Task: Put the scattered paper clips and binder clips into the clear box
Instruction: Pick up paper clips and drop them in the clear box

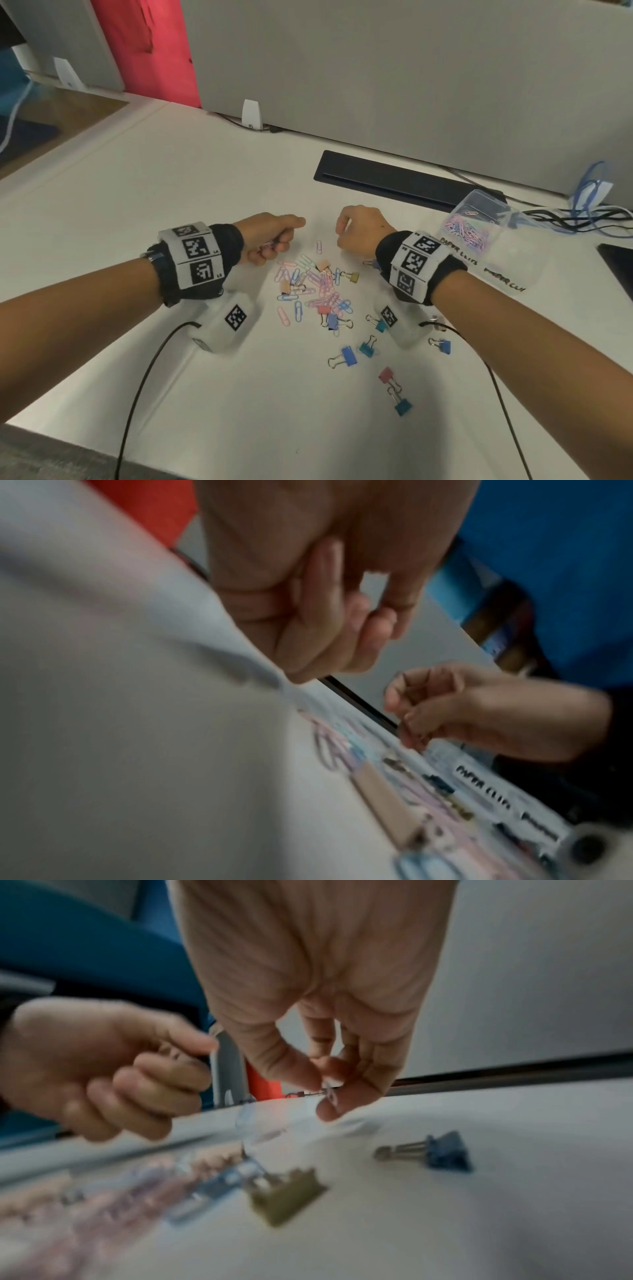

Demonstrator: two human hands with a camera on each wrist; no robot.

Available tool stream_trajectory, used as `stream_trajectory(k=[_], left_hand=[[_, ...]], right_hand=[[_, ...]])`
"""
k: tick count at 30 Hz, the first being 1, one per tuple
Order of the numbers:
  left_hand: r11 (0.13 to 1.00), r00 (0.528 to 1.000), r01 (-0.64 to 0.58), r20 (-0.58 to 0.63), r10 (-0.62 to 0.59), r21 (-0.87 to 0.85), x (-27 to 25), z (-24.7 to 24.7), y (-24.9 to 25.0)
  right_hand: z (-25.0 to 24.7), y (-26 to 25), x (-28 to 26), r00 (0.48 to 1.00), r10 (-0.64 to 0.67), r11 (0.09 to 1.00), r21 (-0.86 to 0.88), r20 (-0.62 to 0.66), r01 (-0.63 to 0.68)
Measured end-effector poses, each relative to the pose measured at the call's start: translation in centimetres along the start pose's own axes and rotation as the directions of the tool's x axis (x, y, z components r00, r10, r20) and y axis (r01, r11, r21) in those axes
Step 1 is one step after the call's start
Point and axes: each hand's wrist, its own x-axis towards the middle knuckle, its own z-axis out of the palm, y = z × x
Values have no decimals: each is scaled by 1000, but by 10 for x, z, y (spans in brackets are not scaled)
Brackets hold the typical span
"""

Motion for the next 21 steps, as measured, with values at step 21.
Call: stream_trajectory(k=[21], left_hand=[[326, 948, -302, 246, 202, 896, 0, 12, 17]], right_hand=[[16, -3, 14, 980, -50, 996, -64, 191, 64]])
